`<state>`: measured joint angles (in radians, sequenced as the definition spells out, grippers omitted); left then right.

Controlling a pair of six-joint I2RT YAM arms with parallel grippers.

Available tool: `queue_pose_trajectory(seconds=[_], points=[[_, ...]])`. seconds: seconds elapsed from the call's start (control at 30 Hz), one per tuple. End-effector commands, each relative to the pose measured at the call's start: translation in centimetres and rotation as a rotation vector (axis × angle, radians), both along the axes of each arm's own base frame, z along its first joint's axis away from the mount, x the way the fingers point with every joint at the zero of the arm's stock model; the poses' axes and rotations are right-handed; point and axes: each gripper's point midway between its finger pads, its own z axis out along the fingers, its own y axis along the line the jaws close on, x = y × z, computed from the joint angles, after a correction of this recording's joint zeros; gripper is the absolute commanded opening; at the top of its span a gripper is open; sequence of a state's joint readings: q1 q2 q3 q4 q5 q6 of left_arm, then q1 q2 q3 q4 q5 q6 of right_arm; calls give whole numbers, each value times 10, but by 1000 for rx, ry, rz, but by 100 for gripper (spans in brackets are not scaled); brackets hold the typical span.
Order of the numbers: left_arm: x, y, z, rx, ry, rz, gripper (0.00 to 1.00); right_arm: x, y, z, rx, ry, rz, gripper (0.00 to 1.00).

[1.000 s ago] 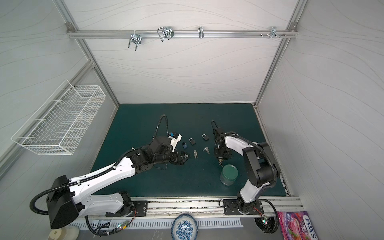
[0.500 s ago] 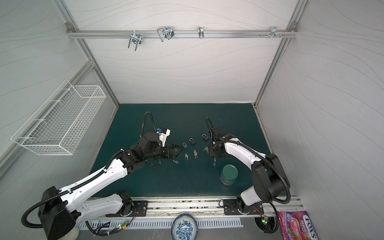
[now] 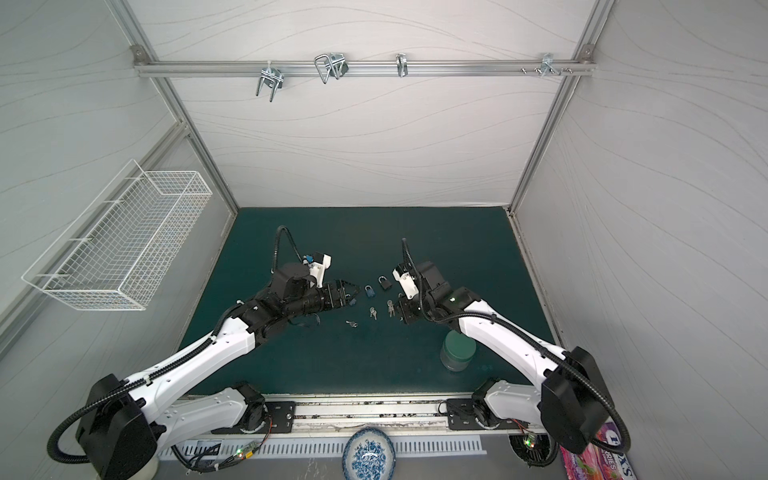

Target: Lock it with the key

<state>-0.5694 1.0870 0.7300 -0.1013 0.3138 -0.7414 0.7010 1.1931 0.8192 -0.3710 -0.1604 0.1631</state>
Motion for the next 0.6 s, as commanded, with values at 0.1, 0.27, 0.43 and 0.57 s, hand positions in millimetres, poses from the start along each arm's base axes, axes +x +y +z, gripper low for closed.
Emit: queue_pose_trajectory(seconds=[0.1,0.27,0.43,0.57], points=[[6,6,58,-118,-122,-9,79,-9,34,61,211,-144,200,2],[-2,2,79,-124,-176,-75,78,-7,41,83,261,-191,230,1],[-5,-4,86,-150,-188,-116,78,-11,49,107,314,-191,275,0],[-7,-5,95,-169,-208,-127,77,-24,55,126,378,-219,385,0]])
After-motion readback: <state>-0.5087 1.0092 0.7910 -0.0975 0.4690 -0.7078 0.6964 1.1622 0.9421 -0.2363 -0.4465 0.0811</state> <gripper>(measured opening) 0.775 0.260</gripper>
